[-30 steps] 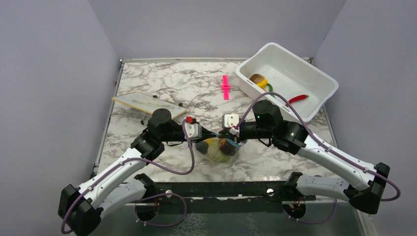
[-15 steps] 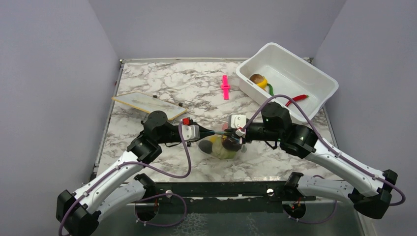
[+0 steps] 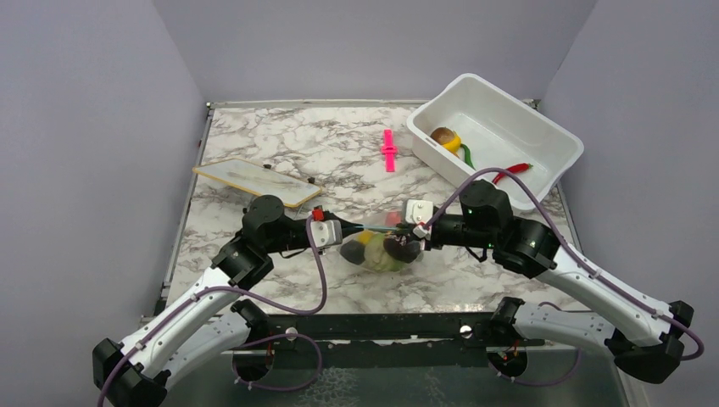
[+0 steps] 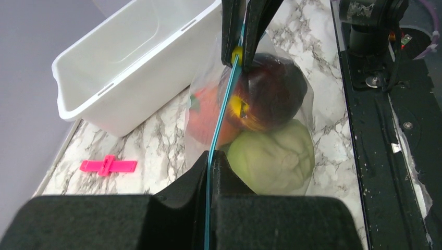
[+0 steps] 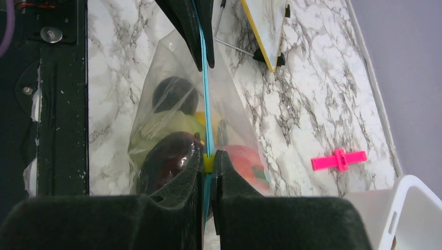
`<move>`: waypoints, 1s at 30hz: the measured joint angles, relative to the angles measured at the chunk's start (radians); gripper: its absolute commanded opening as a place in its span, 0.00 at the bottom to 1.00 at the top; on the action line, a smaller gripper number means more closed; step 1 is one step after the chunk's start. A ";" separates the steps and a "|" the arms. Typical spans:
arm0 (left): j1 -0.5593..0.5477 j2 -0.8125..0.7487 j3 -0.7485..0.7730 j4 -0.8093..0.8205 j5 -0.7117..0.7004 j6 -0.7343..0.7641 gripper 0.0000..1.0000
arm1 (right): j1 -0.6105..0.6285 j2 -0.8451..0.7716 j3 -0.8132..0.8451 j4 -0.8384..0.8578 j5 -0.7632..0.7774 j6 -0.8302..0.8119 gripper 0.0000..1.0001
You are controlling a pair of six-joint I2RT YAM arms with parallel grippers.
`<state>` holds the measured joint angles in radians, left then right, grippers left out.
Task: Place the food in the zip-top bag and seal the zipper
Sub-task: Zip the zipper food storage bag at the center of the board.
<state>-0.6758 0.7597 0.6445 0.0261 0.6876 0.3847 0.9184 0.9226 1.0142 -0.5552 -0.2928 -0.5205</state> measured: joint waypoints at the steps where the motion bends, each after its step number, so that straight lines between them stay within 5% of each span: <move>1: 0.000 -0.002 0.000 -0.007 -0.004 0.006 0.00 | 0.000 -0.005 0.000 -0.008 0.004 0.000 0.01; 30: 0.009 -0.021 0.056 -0.118 -0.100 0.068 0.00 | 0.000 -0.132 0.068 -0.267 0.142 0.003 0.01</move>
<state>-0.6666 0.7387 0.7010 -0.0921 0.5880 0.4526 0.9180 0.7902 1.0824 -0.8219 -0.1505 -0.5175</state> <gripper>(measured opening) 0.018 0.045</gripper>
